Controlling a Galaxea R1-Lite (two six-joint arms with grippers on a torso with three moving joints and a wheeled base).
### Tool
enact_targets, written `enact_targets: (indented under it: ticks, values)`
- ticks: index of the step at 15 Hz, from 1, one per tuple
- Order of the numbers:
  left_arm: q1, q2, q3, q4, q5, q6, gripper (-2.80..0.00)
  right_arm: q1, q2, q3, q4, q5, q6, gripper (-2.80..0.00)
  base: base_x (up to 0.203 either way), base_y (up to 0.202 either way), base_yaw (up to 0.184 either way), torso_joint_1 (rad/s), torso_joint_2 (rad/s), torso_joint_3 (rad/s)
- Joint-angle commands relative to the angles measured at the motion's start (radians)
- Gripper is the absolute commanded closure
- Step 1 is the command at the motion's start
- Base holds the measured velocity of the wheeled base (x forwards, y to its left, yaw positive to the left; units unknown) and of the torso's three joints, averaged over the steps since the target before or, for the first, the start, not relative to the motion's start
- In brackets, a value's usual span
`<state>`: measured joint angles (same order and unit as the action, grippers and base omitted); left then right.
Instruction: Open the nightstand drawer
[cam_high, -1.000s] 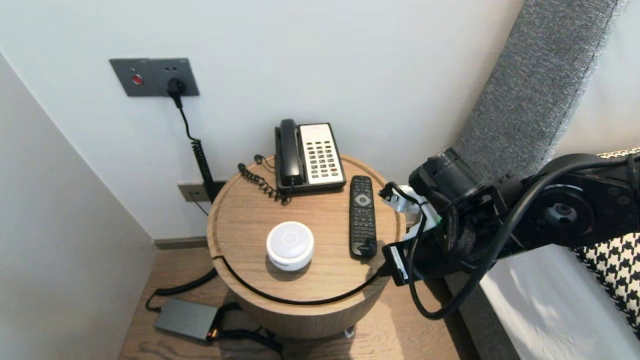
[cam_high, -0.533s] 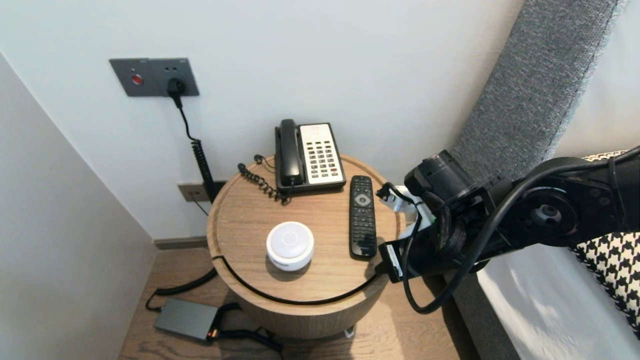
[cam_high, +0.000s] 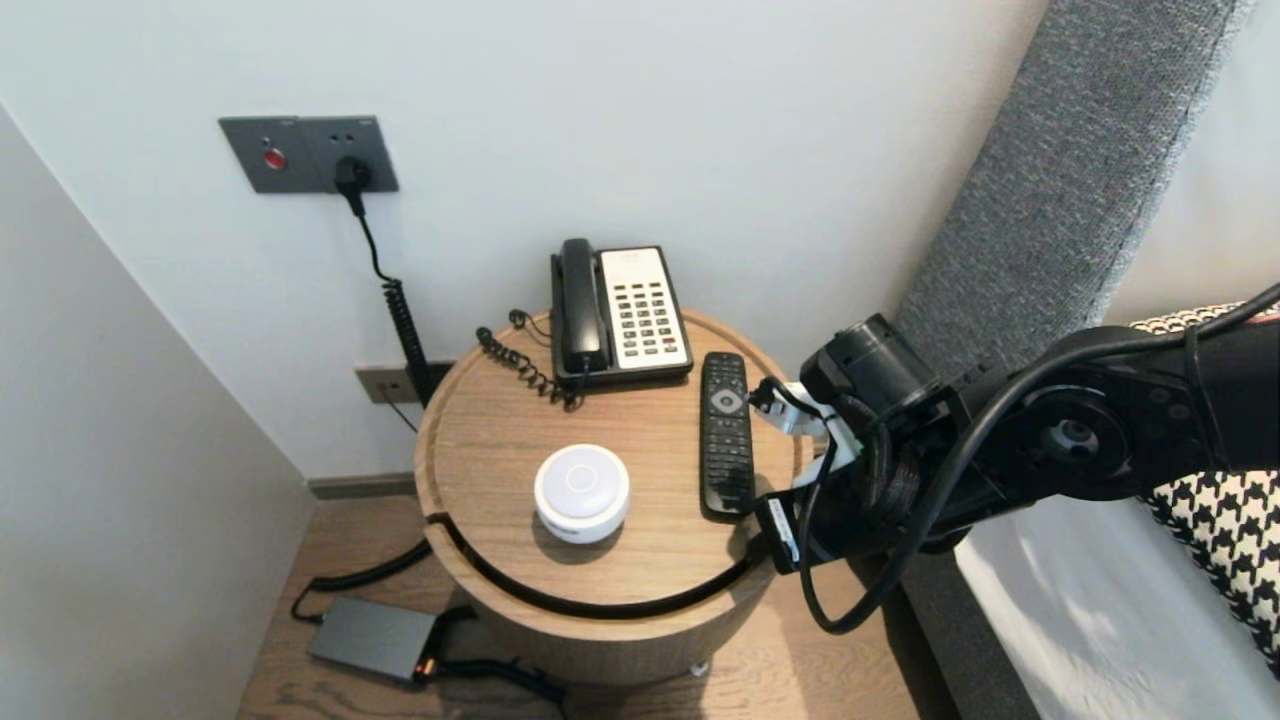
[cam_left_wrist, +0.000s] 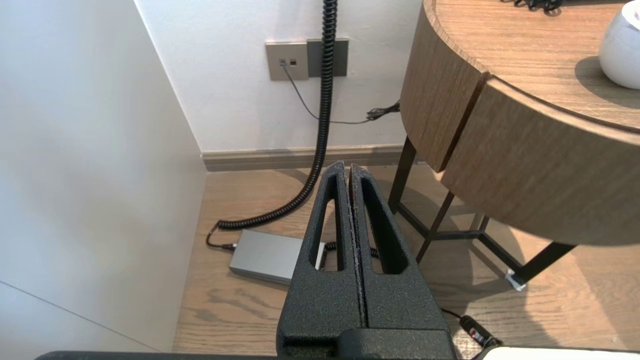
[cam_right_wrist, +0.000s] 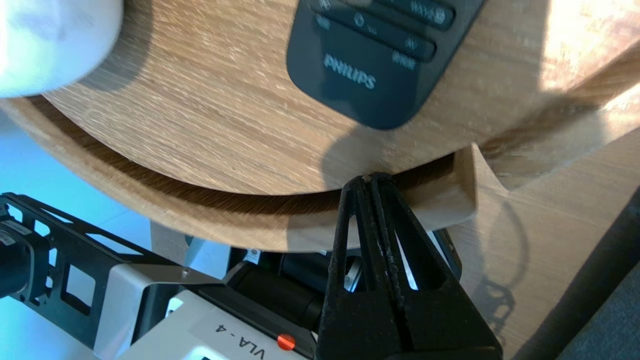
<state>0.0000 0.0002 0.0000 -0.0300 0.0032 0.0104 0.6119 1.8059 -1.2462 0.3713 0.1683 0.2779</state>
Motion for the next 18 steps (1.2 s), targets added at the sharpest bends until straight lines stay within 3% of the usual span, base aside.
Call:
enact_targets:
  ticks: [1, 18]
  values:
    - [0.000, -0.002, 0.012, -0.001, 0.001, 0.000, 0.00, 0.002, -0.011, 0.013, 0.005, 0.000, 0.001, 0.00, 0.000, 0.000, 0.000, 0.000, 0.00, 0.000]
    - [0.000, -0.002, 0.012, -0.001, 0.001, 0.000, 0.00, 0.153, -0.109, 0.210, -0.006, 0.002, 0.003, 0.00, 0.000, 0.000, 0.000, 0.000, 0.00, 0.000]
